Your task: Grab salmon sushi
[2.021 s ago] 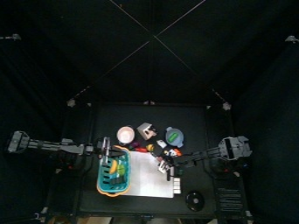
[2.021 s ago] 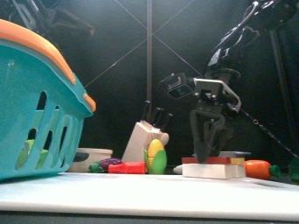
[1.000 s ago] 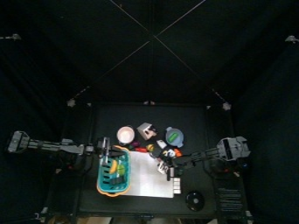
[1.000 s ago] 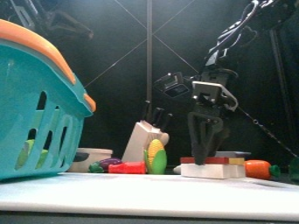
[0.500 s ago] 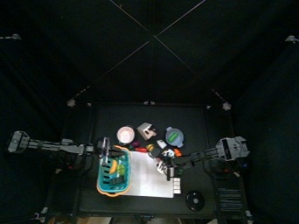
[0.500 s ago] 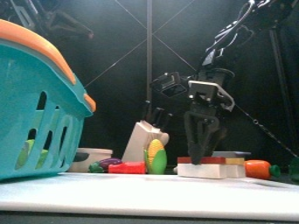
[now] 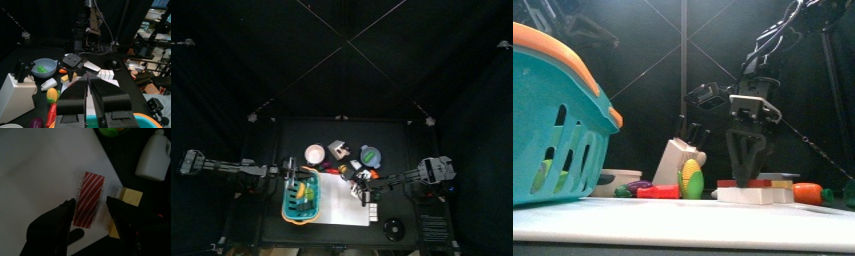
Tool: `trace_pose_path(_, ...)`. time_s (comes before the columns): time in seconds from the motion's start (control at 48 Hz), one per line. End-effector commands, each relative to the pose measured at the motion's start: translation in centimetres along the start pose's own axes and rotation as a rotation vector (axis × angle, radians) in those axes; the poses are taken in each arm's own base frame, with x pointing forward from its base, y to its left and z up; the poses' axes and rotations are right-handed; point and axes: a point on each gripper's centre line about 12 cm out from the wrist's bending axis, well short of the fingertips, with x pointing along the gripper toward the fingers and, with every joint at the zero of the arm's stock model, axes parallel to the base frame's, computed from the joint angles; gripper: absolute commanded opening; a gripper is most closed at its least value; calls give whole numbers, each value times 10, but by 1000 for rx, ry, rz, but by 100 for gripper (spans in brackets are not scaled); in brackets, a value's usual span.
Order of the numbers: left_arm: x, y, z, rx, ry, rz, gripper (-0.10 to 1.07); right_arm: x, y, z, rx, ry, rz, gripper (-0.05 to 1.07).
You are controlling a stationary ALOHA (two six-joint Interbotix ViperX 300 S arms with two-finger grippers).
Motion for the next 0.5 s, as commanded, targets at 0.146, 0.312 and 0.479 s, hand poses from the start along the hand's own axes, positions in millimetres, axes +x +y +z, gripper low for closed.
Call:
trace_pose_path(0.146, 1, 0, 6, -2, -17, 0, 49, 1, 1, 7, 13, -15, 15, 88)
trace_pose_path(0.312, 1, 0, 6, -2, -15, 0, 49, 8, -2, 5, 14, -2, 2, 86)
trace_pose_path(0.479, 1, 0, 5, 0, -14, -1, 49, 11, -6, 2, 16, 10, -8, 81)
